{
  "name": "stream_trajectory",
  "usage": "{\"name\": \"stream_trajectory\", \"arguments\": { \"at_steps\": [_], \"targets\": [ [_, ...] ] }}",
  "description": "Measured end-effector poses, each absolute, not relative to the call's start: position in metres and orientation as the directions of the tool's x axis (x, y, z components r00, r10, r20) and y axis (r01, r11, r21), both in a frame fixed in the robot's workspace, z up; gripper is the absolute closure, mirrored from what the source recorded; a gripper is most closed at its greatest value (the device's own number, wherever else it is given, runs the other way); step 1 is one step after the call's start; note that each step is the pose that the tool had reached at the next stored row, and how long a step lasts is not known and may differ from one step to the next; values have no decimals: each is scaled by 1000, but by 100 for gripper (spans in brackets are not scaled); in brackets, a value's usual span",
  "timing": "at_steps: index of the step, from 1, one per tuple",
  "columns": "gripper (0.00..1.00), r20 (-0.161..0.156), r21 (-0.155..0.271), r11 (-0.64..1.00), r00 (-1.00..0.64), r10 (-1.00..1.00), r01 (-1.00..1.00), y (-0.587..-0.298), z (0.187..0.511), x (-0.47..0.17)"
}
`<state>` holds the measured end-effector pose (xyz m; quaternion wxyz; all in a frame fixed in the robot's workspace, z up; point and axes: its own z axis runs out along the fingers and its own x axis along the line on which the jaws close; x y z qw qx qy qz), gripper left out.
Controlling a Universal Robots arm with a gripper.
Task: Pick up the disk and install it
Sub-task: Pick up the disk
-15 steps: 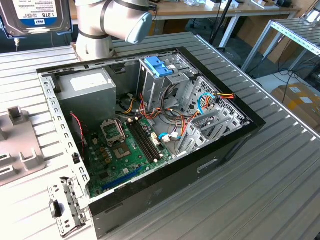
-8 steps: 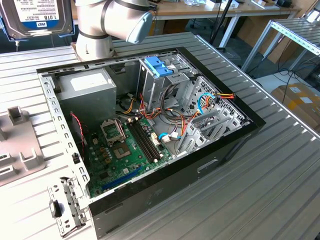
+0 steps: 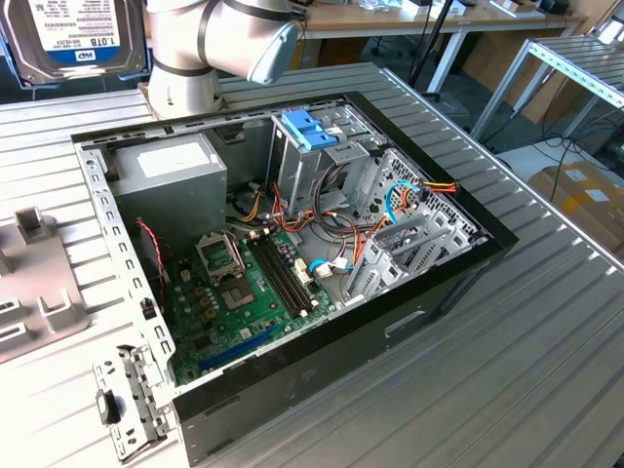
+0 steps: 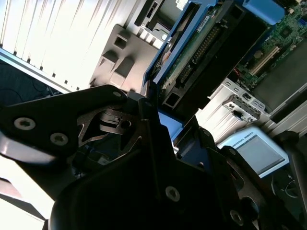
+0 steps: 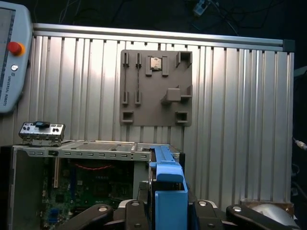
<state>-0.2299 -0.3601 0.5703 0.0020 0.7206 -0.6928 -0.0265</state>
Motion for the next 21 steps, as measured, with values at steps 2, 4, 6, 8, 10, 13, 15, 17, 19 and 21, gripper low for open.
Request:
{"name": "stream_trajectory", "arguments": {
  "at_steps": [2,4,6,8,10,13,15,17,19,21],
  "targets": [
    [63,-35,40,-40,39,-999,-998,-362,570,-230],
    [63,-35,40,-40,38,-999,-998,-365,570,-230],
    [63,-35,40,-40,39,-999,-998,-367,570,-230],
    [63,-35,39,-40,38,-999,-998,-369,570,-230],
    [63,-35,40,-40,39,-999,-998,-373,569,-230],
    [63,-35,40,-40,39,-999,-998,-377,569,-229],
    [63,-35,40,-40,39,-999,-998,-380,568,-229],
    [63,-35,40,-40,39,-999,-998,-383,568,-229],
    [63,-35,40,-40,38,-999,-998,-387,568,-229],
    [63,-35,40,-40,39,-999,-998,-391,567,-229]
  ]
}}
